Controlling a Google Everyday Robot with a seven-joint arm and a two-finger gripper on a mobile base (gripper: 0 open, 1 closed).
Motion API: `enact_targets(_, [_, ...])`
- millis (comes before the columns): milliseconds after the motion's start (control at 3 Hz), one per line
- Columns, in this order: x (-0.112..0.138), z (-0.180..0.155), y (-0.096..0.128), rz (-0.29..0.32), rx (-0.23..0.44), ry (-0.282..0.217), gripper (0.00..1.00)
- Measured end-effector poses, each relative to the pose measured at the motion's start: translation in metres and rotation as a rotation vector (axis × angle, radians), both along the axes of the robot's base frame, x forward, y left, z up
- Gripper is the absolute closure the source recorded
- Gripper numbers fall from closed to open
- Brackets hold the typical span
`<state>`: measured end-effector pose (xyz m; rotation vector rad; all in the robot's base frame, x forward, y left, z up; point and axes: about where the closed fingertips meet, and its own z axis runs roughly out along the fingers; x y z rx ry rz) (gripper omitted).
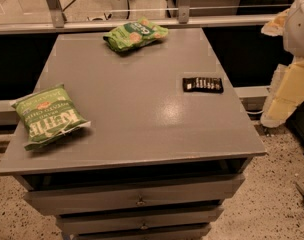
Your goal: Move rxbar chocolate near green rice chip bag
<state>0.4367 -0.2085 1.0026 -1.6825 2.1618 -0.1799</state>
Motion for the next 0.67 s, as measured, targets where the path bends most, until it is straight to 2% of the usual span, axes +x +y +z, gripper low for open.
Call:
enact_targets(333, [0.0000, 0.0001, 0.0000, 0.000, 0.000, 0.000, 0.00])
enact_targets(667, [0.0085, -0.0058, 0.0040, 0.021, 0.027, -0.008, 0.00])
